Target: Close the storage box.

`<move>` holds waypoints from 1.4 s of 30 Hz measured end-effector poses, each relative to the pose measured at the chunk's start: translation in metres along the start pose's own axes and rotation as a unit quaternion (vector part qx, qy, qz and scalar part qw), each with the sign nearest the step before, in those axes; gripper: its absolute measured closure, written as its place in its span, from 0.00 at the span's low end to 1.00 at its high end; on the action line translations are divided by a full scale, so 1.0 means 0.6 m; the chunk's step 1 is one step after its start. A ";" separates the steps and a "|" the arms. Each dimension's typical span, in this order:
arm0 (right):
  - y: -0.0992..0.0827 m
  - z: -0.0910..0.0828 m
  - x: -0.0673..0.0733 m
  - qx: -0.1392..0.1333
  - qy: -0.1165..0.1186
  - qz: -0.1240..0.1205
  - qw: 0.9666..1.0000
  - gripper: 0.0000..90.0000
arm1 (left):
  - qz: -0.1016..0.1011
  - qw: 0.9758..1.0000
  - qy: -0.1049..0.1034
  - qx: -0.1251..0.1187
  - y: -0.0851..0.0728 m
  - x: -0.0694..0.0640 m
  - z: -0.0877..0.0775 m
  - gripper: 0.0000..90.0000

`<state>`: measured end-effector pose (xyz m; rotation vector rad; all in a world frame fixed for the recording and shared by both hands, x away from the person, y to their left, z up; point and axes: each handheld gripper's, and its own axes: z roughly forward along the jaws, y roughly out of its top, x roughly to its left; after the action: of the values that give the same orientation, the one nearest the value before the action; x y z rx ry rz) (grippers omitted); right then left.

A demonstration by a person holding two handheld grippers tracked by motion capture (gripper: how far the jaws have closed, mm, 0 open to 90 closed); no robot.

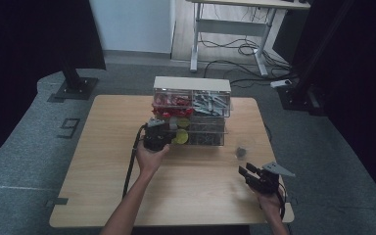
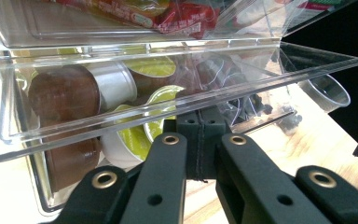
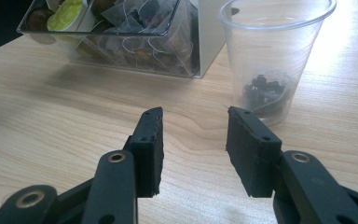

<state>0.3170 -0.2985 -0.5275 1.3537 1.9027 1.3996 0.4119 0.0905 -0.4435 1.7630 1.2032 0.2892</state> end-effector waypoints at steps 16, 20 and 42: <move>-0.005 0.004 0.002 0.008 0.003 -0.008 1.000 0.62 | -0.005 1.000 -0.001 0.008 -0.020 0.004 0.009 1.00; -0.006 0.004 0.003 0.010 0.003 -0.009 1.000 0.62 | -0.005 1.000 -0.001 0.010 -0.025 0.005 0.010 1.00; -0.010 0.008 0.003 0.014 0.004 -0.010 1.000 0.62 | -0.013 0.999 0.000 0.030 -0.055 0.015 0.028 1.00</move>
<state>0.3171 -0.2949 -0.5345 1.3407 1.9423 1.3745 0.4069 0.0905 -0.4813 1.7968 1.2455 0.2413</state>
